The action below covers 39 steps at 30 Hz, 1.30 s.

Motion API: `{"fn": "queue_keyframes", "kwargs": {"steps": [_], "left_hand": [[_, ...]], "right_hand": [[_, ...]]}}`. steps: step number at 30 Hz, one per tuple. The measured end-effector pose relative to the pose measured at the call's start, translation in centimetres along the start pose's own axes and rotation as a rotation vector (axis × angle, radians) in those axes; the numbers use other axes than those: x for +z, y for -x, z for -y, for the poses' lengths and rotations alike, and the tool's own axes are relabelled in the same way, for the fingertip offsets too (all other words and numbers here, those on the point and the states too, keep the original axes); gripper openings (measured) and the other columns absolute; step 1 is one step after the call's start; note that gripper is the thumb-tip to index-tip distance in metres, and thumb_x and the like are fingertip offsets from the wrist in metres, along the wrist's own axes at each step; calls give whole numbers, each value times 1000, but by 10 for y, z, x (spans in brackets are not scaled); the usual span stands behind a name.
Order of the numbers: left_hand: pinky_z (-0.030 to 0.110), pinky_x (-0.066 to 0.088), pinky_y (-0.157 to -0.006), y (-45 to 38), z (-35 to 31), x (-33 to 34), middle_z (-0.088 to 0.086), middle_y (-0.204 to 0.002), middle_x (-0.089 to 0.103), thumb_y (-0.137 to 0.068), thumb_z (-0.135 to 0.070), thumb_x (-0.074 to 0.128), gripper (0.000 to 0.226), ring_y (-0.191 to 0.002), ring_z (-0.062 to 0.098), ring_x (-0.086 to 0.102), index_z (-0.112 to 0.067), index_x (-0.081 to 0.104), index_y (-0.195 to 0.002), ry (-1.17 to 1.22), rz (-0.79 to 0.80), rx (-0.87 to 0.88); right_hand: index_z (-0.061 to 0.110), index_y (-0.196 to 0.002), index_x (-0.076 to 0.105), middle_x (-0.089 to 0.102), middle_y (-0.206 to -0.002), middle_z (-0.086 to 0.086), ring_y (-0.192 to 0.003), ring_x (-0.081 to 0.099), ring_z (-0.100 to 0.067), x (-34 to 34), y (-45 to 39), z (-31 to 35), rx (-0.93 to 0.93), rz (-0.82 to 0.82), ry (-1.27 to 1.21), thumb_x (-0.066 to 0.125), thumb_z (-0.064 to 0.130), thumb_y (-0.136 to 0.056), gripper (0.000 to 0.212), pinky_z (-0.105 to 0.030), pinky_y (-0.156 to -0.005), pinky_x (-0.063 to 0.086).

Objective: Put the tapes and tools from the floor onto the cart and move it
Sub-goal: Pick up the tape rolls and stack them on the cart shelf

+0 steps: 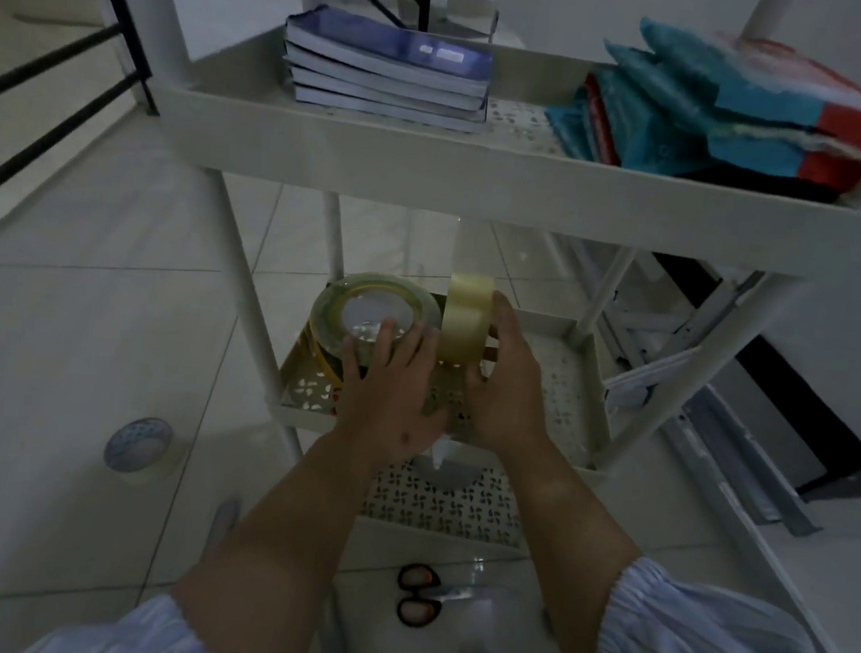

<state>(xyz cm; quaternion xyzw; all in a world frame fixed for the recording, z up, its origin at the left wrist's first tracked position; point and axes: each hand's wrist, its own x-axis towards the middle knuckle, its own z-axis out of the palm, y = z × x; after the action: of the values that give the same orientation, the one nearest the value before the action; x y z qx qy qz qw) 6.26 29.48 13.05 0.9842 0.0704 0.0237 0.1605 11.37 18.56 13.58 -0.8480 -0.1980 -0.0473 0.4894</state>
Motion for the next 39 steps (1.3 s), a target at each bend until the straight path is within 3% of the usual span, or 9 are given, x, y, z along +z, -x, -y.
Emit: {"fn": "queue_keyframes", "kwargs": {"steps": [3,6,10,15,19,24,28,33,39], "left_hand": [[59,-7,-112,-2,-1,0,-6,-157,0,-89,-42,43,73,-144,24,-14,-22,2,-145,0,-13,-9],[58,-6,-112,-1,-4,-1,-4,-157,1,-89,-43,43,74,-144,24,-14,-21,2,-146,30,-40,-31],[52,1,-116,20,1,3,3,-157,8,-86,-48,37,73,-144,24,-4,-15,11,-145,165,-240,31],[40,16,-114,91,30,20,10,-149,22,-81,-38,39,70,-141,28,13,-3,28,-140,449,-424,4],[32,7,-114,164,60,46,-5,-147,14,-75,-49,34,76,-139,14,3,-12,26,-141,519,-328,-262],[40,15,-113,249,97,78,12,-148,29,-70,-47,34,78,-140,25,15,-5,36,-136,454,-245,-498],[40,15,-114,300,128,94,17,-150,27,-66,-56,31,88,-142,33,15,-6,34,-138,472,-153,-710],[38,15,-114,333,169,97,21,-149,26,-68,-49,40,86,-141,34,18,-1,30,-138,513,-109,-852],[34,11,-116,357,211,104,15,-156,6,-85,-16,59,75,-144,26,6,-6,13,-144,702,-128,-1007]], "right_hand": [[16,-144,15,44,-133,-17,-115,49,-27,-1,0,-3,40,37,-7,45,-6,-85,70,-37,-96,43],[11,-143,14,34,-140,-17,-126,35,-24,-5,3,-3,17,20,58,48,-4,-86,68,-15,-97,21],[13,-141,24,35,-138,-14,-125,33,-19,-10,19,12,-51,-76,65,49,-3,-84,64,-17,-102,21],[7,-132,39,43,-128,-11,-116,46,-29,4,72,26,-124,-83,-39,51,7,-84,50,-50,-97,44],[11,-132,40,42,-125,-3,-115,42,-12,39,123,25,-61,67,-92,53,8,-82,52,-35,-98,42],[15,-134,39,36,-127,1,-121,39,-17,90,184,23,98,346,-115,55,2,-81,57,-12,-92,36],[7,-134,38,42,-133,-14,-120,36,-18,130,229,22,104,509,-94,50,14,-75,61,-36,-106,34],[5,-135,35,43,-134,-16,-123,38,-22,184,270,27,142,703,-80,57,0,-81,59,-24,-102,27],[8,-141,21,24,-150,-8,-137,27,-20,242,298,37,274,900,-60,54,5,-87,63,-31,-113,26]]}}
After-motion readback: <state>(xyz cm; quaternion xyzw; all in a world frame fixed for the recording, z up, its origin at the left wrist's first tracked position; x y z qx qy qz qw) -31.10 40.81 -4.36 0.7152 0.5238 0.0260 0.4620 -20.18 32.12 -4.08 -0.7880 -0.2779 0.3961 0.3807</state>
